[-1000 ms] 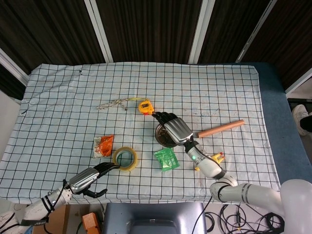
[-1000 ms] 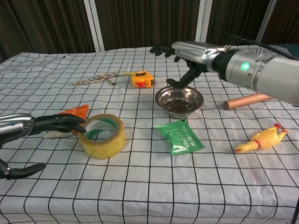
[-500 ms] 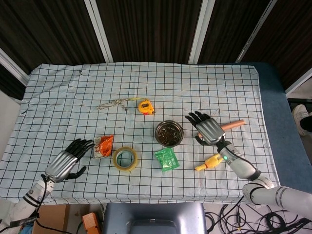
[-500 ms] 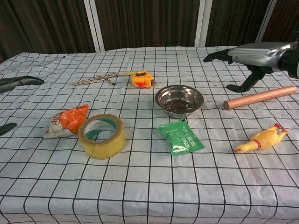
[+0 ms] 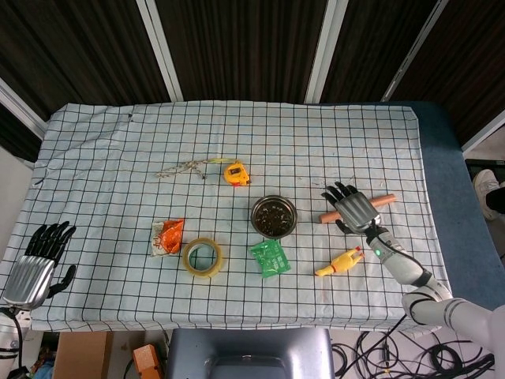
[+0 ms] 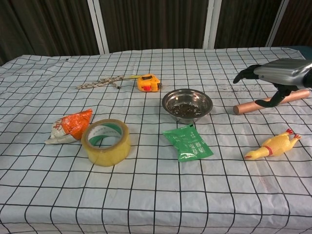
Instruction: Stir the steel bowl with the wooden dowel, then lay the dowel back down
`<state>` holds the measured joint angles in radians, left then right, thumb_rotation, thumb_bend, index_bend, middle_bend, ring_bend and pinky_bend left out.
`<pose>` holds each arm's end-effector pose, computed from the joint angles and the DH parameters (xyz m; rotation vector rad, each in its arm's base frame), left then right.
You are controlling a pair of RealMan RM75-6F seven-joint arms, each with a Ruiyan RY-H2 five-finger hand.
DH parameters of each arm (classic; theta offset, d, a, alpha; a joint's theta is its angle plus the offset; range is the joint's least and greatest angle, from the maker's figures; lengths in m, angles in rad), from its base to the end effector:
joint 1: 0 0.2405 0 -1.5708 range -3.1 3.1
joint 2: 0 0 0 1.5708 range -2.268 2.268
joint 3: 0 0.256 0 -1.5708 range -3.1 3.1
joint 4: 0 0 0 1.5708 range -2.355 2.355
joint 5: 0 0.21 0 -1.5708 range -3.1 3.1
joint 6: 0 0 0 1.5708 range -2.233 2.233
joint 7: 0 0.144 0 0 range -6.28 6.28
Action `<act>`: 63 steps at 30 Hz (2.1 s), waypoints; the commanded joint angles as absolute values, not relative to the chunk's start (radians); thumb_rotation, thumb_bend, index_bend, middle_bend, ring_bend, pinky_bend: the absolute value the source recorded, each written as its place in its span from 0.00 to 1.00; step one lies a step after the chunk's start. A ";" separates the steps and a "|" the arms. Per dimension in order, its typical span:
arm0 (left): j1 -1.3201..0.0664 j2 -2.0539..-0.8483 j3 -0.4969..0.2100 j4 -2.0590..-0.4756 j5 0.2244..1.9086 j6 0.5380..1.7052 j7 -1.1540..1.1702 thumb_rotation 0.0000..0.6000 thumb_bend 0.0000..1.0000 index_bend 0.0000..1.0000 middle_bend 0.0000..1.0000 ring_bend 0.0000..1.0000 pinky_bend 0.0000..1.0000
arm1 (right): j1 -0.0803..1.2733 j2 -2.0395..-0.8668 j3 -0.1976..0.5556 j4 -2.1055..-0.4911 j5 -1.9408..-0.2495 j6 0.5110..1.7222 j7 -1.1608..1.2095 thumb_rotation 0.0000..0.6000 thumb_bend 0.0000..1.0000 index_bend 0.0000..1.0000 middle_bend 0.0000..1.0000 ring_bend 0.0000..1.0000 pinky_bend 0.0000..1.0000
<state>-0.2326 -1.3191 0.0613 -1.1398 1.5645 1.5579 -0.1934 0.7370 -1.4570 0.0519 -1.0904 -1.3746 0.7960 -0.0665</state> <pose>-0.3436 0.2170 0.1323 -1.5662 -0.7335 -0.9704 -0.2520 -0.3835 0.0289 1.9760 -0.7410 0.6024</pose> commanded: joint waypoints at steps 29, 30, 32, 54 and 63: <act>-0.238 -1.358 0.043 -1.058 1.594 1.466 -0.254 1.00 0.42 0.00 0.01 0.00 0.02 | 0.724 -1.696 0.036 -0.697 -1.433 0.814 0.042 1.00 0.38 0.37 0.22 0.13 0.20; -0.238 -1.357 0.042 -1.058 1.593 1.463 -0.256 1.00 0.42 0.00 0.01 0.00 0.02 | 0.723 -1.700 0.036 -0.691 -1.436 0.818 0.045 1.00 0.38 0.39 0.23 0.14 0.20; -0.238 -1.357 0.040 -1.058 1.592 1.460 -0.254 1.00 0.42 0.00 0.01 0.00 0.02 | 0.721 -1.705 0.037 -0.682 -1.439 0.827 0.048 1.00 0.38 0.41 0.24 0.15 0.22; -0.230 -1.346 0.025 -1.065 1.592 1.460 -0.253 1.00 0.42 0.00 0.02 0.00 0.02 | 0.681 -1.751 0.134 -0.694 -1.453 1.114 0.252 1.00 0.38 0.86 0.55 0.55 0.55; -0.229 -1.339 0.026 -1.097 1.602 1.463 -0.219 1.00 0.42 0.00 0.02 0.01 0.02 | 0.660 -1.693 0.265 -0.910 -1.337 1.132 0.460 1.00 0.38 0.99 0.66 0.66 0.62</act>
